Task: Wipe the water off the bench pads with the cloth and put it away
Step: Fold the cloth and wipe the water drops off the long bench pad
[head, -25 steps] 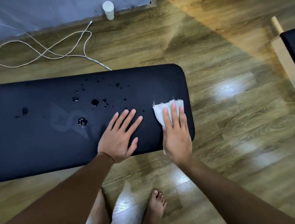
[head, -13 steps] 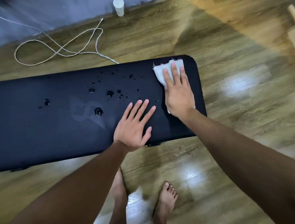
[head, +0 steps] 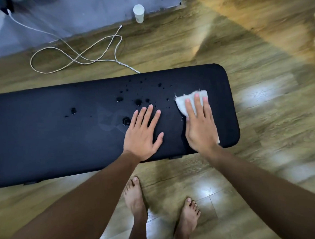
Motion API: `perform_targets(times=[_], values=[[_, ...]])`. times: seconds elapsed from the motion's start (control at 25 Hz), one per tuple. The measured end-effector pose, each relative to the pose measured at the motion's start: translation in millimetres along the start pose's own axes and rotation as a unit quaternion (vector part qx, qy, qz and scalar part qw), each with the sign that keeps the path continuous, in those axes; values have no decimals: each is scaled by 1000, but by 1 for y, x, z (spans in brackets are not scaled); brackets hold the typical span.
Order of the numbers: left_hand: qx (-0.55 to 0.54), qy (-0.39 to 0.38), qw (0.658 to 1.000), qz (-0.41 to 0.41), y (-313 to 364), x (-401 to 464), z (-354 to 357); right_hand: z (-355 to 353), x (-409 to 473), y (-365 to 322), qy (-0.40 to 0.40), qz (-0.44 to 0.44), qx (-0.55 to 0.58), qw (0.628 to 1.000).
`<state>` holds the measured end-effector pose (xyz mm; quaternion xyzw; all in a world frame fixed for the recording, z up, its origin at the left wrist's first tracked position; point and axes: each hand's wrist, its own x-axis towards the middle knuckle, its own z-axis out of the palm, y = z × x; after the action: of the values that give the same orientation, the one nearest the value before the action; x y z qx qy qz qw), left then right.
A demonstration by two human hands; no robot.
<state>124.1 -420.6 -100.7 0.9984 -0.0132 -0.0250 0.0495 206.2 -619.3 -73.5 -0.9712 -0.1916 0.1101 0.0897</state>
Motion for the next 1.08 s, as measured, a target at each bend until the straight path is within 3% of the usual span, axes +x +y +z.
perform_targets(times=[0.28,0.68,1.08], values=[[-21,0,1000,-3,-2,1,4,-9,97,-22,2,2,18,1000],[-31,24,999,0,-2,1,7,18,-66,-22,-18,14,42,999],[-32,22,999,0,-4,1,10,-18,135,-57,-31,8,15,999]])
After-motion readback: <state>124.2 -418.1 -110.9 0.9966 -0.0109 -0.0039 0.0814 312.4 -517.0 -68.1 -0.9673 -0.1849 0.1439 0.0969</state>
